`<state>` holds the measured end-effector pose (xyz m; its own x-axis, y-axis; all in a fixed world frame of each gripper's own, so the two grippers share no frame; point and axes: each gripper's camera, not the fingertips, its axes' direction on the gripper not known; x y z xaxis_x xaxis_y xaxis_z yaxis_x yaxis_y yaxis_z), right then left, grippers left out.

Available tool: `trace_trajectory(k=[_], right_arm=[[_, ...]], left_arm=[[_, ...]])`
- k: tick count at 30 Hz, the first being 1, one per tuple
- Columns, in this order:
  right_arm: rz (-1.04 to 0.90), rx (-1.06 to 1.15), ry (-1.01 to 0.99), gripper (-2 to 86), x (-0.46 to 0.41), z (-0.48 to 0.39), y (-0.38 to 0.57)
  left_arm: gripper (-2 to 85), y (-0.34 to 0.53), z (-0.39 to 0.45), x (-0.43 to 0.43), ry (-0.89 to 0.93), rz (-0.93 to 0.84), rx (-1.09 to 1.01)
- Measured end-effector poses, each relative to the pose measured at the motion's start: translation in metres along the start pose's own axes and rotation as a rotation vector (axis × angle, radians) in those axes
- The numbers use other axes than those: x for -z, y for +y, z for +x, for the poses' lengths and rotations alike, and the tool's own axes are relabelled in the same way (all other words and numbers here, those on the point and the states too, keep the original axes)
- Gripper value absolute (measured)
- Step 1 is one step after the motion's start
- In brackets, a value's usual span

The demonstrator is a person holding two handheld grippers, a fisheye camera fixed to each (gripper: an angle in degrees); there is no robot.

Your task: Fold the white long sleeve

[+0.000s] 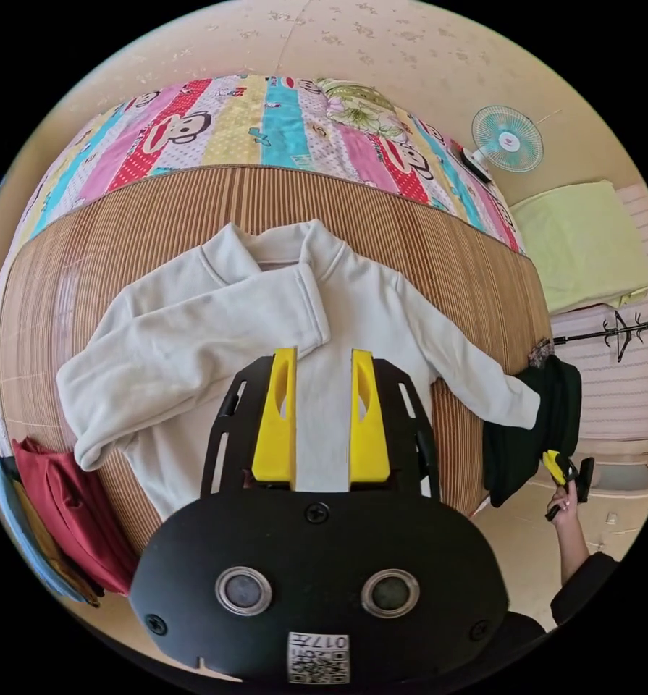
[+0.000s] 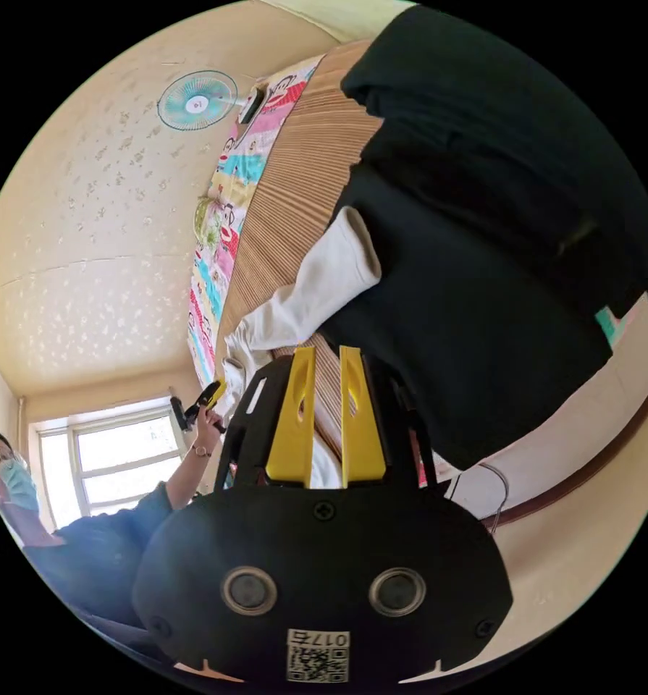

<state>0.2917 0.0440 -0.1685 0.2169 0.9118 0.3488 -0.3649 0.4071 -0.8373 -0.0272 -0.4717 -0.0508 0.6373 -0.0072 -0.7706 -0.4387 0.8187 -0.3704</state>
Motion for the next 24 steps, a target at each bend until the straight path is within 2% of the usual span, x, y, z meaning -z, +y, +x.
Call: trace_trajectory(k=[2, 5, 9, 12, 15, 17, 19, 24], right_arm=[[-0.036, -0.013, -0.024, 6.5, -0.014, 0.006, 0.011], [-0.053, -0.038, -0.055, 7.6, -0.026, 0.013, 0.020], [0.052, -0.093, -0.218, 9.4, -0.020, 0.023, 0.011], [0.134, -0.157, -0.316, 10.7, -0.022, 0.030, -0.005], [0.187, -0.229, -0.322, 11.8, -0.034, 0.038, -0.023], [0.211, -0.263, -0.301, 11.9, -0.044, 0.041, -0.034], [0.227, -0.284, -0.286, 11.6, -0.054, 0.043, -0.045], [0.301, -0.289, -0.279, 4.3, -0.061, 0.025, -0.058]], left_arm=[[11.2, -0.017, -0.001, -0.021, -0.020, -0.017, 0.007], [10.0, -0.038, -0.015, -0.070, -0.030, -0.176, 0.048], [6.1, -0.050, -0.045, -0.051, 0.088, -0.176, 0.120], [5.2, -0.047, -0.036, 0.010, 0.179, -0.017, 0.071], [5.2, -0.045, -0.005, 0.053, 0.347, 0.085, -0.021], [5.6, -0.047, 0.016, 0.056, 0.372, 0.077, -0.059], [7.2, -0.047, 0.029, 0.034, 0.313, -0.014, -0.063], [9.9, -0.002, -0.008, 0.027, 0.367, -0.069, 0.061]])
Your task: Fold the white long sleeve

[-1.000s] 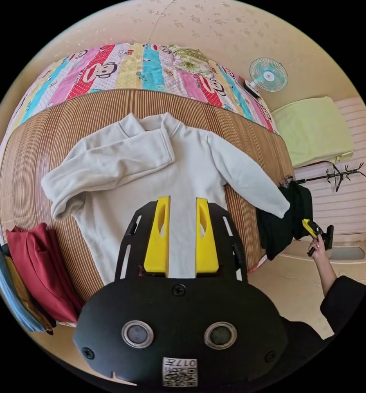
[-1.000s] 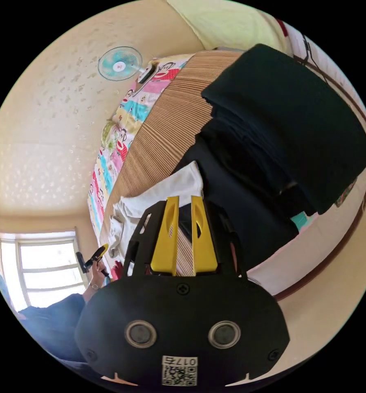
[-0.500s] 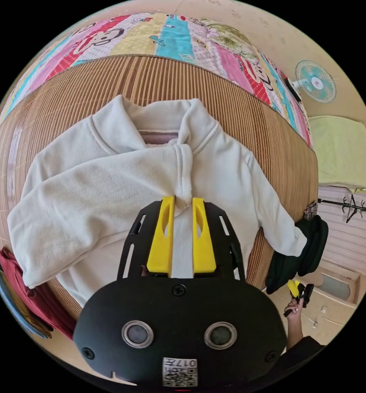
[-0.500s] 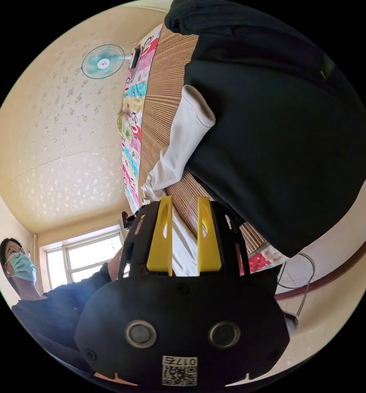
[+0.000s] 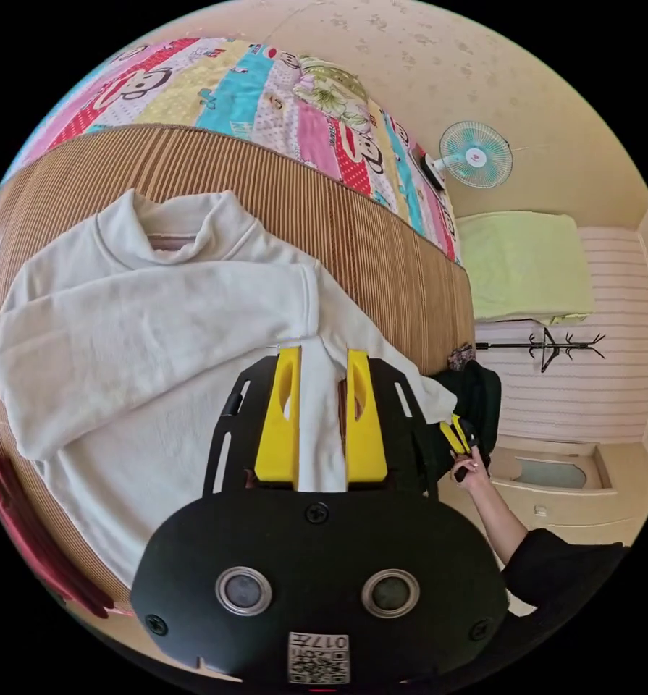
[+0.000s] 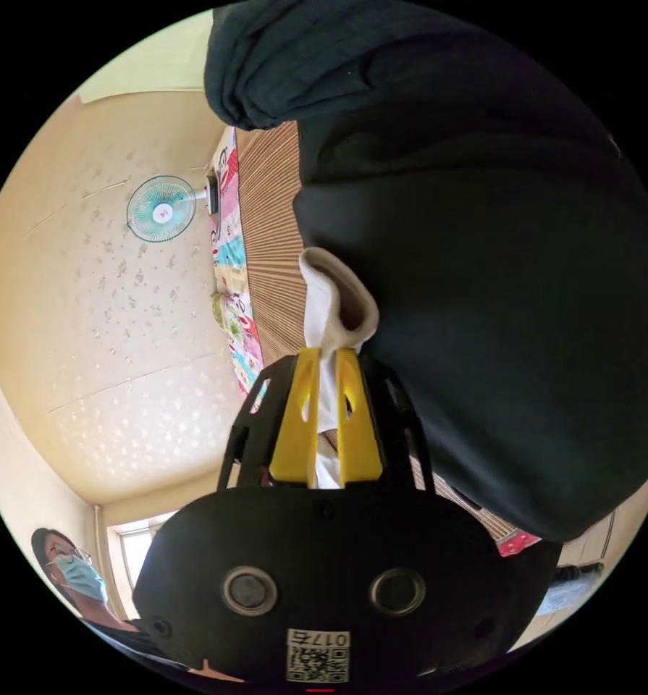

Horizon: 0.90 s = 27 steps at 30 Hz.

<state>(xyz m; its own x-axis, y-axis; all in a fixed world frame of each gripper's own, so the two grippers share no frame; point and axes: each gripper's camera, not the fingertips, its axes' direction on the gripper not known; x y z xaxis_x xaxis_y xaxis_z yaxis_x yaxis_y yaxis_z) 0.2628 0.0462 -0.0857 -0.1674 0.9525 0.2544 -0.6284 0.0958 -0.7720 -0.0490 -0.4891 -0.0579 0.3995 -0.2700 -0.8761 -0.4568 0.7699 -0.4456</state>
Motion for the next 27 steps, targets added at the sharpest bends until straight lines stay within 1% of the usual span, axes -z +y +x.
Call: trace_trajectory(k=[1, 4, 6, 7, 9, 10, 12, 13, 15, 16, 18, 19, 20, 22, 24, 25, 27], right_arm=[[0.009, 0.023, -0.013, 3.9, 0.000, -0.009, 0.002], [0.033, 0.217, -0.083, 2.8, -0.007, -0.078, 0.027], [0.008, 0.420, -0.150, 2.5, -0.029, -0.153, 0.072], [-0.009, 0.470, -0.169, 2.5, -0.037, -0.173, 0.087], [-0.111, 0.680, -0.232, 2.5, -0.083, -0.248, 0.164], [-0.139, 0.729, -0.245, 2.6, -0.097, -0.264, 0.187], [-0.265, 0.877, -0.292, 2.8, -0.161, -0.306, 0.284], [-0.306, 0.906, -0.298, 2.9, -0.181, -0.311, 0.309], [-0.534, 0.912, -0.274, 3.4, -0.268, -0.301, 0.400], [-0.607, 0.898, -0.258, 3.5, -0.291, -0.291, 0.422], [-0.874, 0.903, -0.152, 4.5, -0.361, -0.239, 0.496], [-0.923, 0.903, -0.108, 4.7, -0.371, -0.223, 0.509], [-0.981, 0.901, -0.024, 5.3, -0.380, -0.191, 0.528], [-1.011, 0.898, 0.059, 6.1, -0.370, -0.146, 0.537], [-1.000, 0.893, 0.206, 6.8, -0.334, -0.091, 0.525], [-0.992, 0.892, 0.253, 7.0, -0.323, -0.078, 0.518], [-0.945, 0.881, 0.472, 8.2, -0.277, -0.032, 0.485]], left_arm=[[9.9, 0.019, -0.009, 0.012, -0.013, 0.001, 0.014], [9.9, 0.077, -0.036, 0.046, -0.043, -0.021, 0.050], [9.8, 0.117, -0.054, 0.069, -0.055, -0.030, 0.084], [9.7, 0.144, -0.065, 0.084, -0.067, -0.034, 0.114], [9.5, 0.183, -0.081, 0.105, -0.092, -0.043, 0.147], [9.4, 0.208, -0.090, 0.118, -0.122, -0.048, 0.165], [9.4, 0.242, -0.106, 0.135, -0.180, -0.053, 0.198], [9.4, 0.261, -0.117, 0.145, -0.210, -0.055, 0.229], [9.5, 0.286, -0.136, 0.160, -0.230, -0.047, 0.275], [9.5, 0.300, -0.149, 0.169, -0.238, -0.042, 0.302], [9.7, 0.317, -0.168, 0.178, -0.259, -0.049, 0.340], [9.8, 0.326, -0.181, 0.183, -0.269, -0.062, 0.358], [9.9, 0.329, -0.187, 0.186, -0.271, -0.067, 0.365], [10.0, 0.340, -0.202, 0.199, -0.273, -0.068, 0.364], [10.2, 0.343, -0.208, 0.209, -0.271, -0.069, 0.341], [10.4, 0.343, -0.211, 0.213, -0.271, -0.081, 0.321], [11.1, 0.340, -0.214, 0.216, -0.265, -0.107, 0.285]])
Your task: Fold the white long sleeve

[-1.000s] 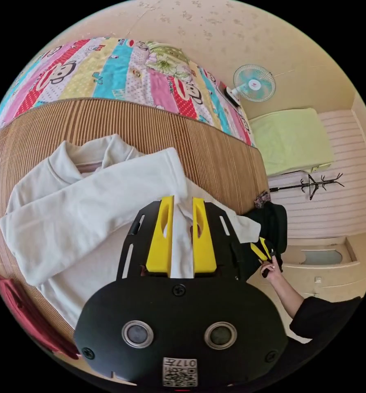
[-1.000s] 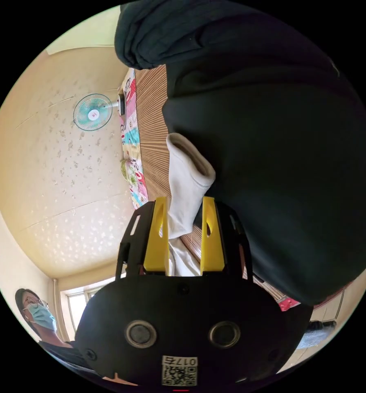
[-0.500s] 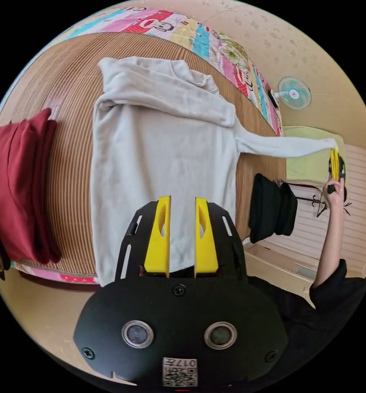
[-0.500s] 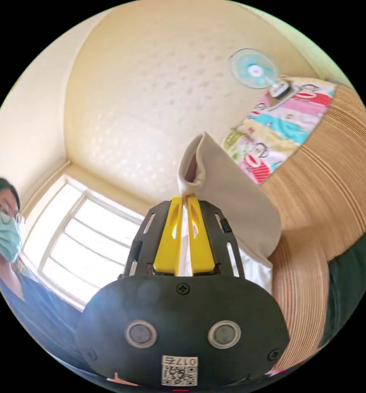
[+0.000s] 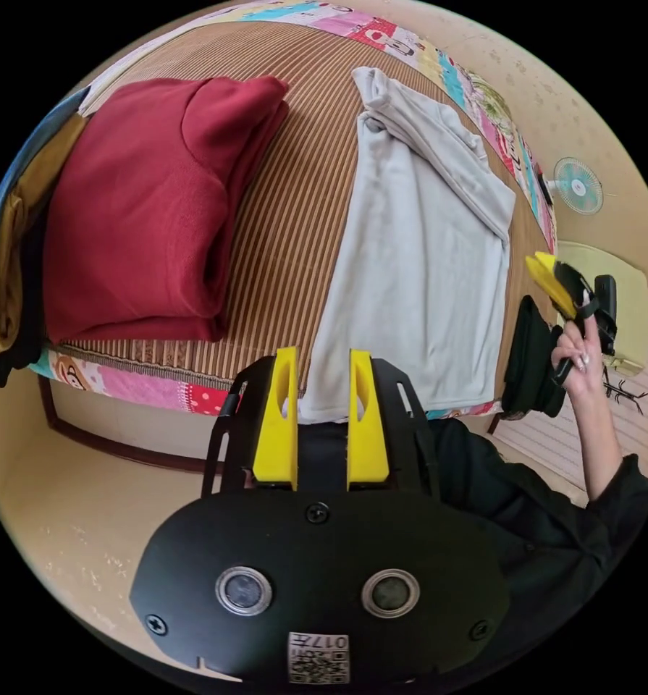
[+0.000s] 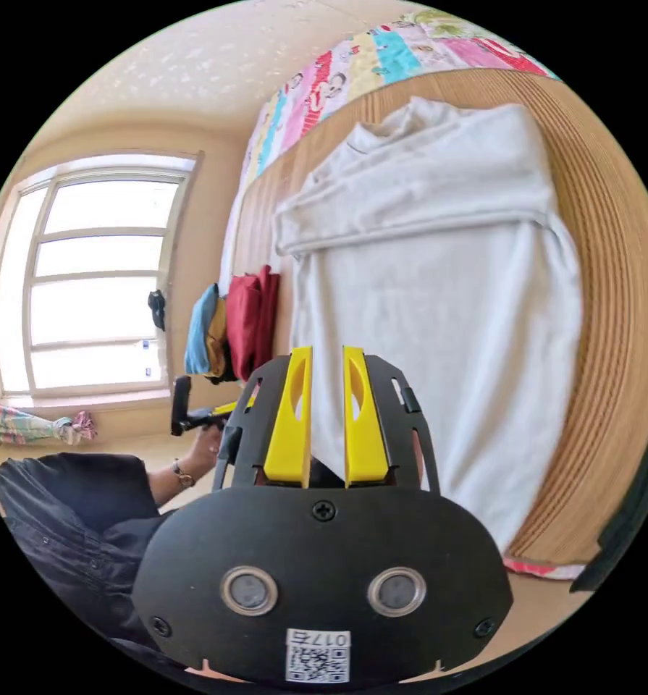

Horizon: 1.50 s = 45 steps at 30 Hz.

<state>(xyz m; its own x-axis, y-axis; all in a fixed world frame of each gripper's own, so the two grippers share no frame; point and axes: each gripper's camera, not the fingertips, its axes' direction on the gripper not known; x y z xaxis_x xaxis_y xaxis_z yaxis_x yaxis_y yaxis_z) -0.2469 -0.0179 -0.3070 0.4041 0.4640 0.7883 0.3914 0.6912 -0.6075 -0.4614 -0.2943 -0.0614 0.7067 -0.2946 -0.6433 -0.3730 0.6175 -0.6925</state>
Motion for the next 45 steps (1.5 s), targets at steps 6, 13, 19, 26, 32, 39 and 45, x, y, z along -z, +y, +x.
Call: trace_trajectory(k=[6, 13, 19, 26, 32, 39, 45], right_arm=[[-0.047, -0.268, 0.239, 11.8, 0.037, 0.098, 0.089], [-0.109, -0.358, 0.184, 5.3, 0.035, 0.123, 0.118], [0.072, -0.257, -0.337, 2.9, 0.138, 0.110, 0.192], [0.611, -0.102, -0.985, 2.8, 0.260, 0.092, 0.228], [0.656, -0.218, -0.951, 3.8, 0.264, 0.098, 0.042], [0.778, -0.479, -0.907, 6.8, 0.272, 0.111, -0.092], [0.399, -0.203, -0.433, 4.2, 0.270, 0.016, -0.125]], left_arm=[[11.5, -0.017, 0.002, -0.019, -0.068, -0.155, -0.156], [4.5, -0.028, 0.000, -0.003, -0.078, -0.334, -0.185], [2.9, -0.007, -0.059, 0.060, 0.552, -0.434, -0.145], [2.0, -0.001, -0.107, 0.188, 1.221, -0.040, -0.100], [2.8, -0.145, -0.084, 0.206, 1.118, 0.078, -0.063], [10.0, -0.253, -0.103, 0.158, 1.009, 0.358, 0.380], [15.2, -0.210, -0.051, 0.123, 0.416, 0.252, 0.222]])
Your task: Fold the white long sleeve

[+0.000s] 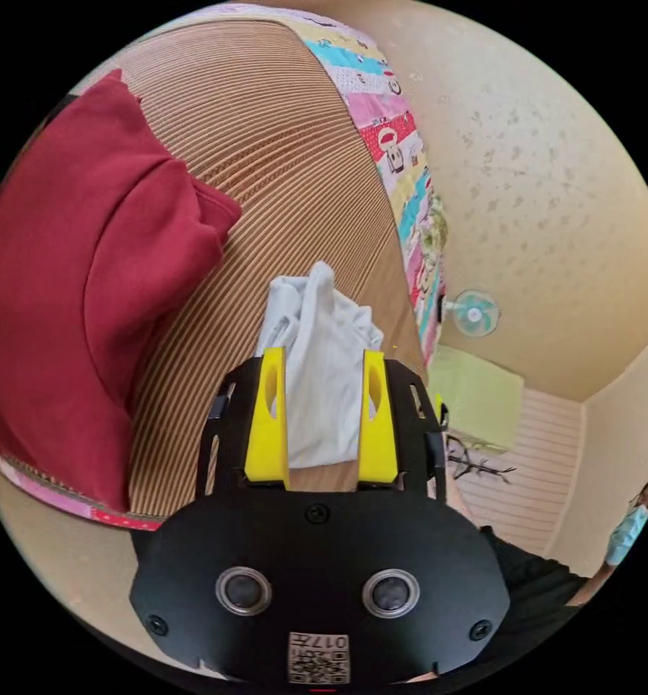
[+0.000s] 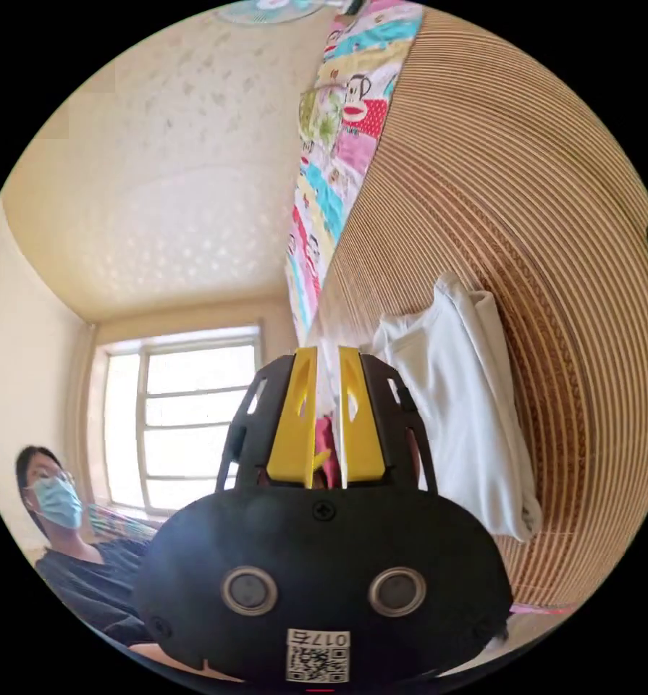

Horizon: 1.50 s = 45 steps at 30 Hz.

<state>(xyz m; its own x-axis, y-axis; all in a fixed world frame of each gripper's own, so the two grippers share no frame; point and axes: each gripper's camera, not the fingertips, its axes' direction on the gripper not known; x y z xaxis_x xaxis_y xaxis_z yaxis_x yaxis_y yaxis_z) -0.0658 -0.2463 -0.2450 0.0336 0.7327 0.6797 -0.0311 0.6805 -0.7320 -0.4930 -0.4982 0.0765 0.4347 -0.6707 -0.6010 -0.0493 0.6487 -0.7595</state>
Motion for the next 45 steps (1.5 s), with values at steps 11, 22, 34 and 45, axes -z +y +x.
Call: trace_trajectory(k=[11, 22, 34, 45], right_arm=[[-0.375, 0.010, 0.579, 0.7, -0.070, 0.016, 0.018], [-0.396, 0.049, 0.458, 0.4, 0.016, -0.005, -0.014], [-0.415, -0.110, 0.319, 4.3, 0.208, 0.049, -0.023], [-0.377, -0.324, -0.291, 20.0, 0.265, 0.097, -0.037]], left_arm=[[11.3, 0.052, -0.089, -0.126, 0.058, -0.233, 0.230], [4.6, 0.127, 0.180, -0.116, -0.151, 0.052, -0.531], [9.0, 0.283, 0.249, -0.309, -0.166, -0.254, -0.870], [17.2, 0.198, -0.001, -0.374, 0.086, -0.433, 0.024]])
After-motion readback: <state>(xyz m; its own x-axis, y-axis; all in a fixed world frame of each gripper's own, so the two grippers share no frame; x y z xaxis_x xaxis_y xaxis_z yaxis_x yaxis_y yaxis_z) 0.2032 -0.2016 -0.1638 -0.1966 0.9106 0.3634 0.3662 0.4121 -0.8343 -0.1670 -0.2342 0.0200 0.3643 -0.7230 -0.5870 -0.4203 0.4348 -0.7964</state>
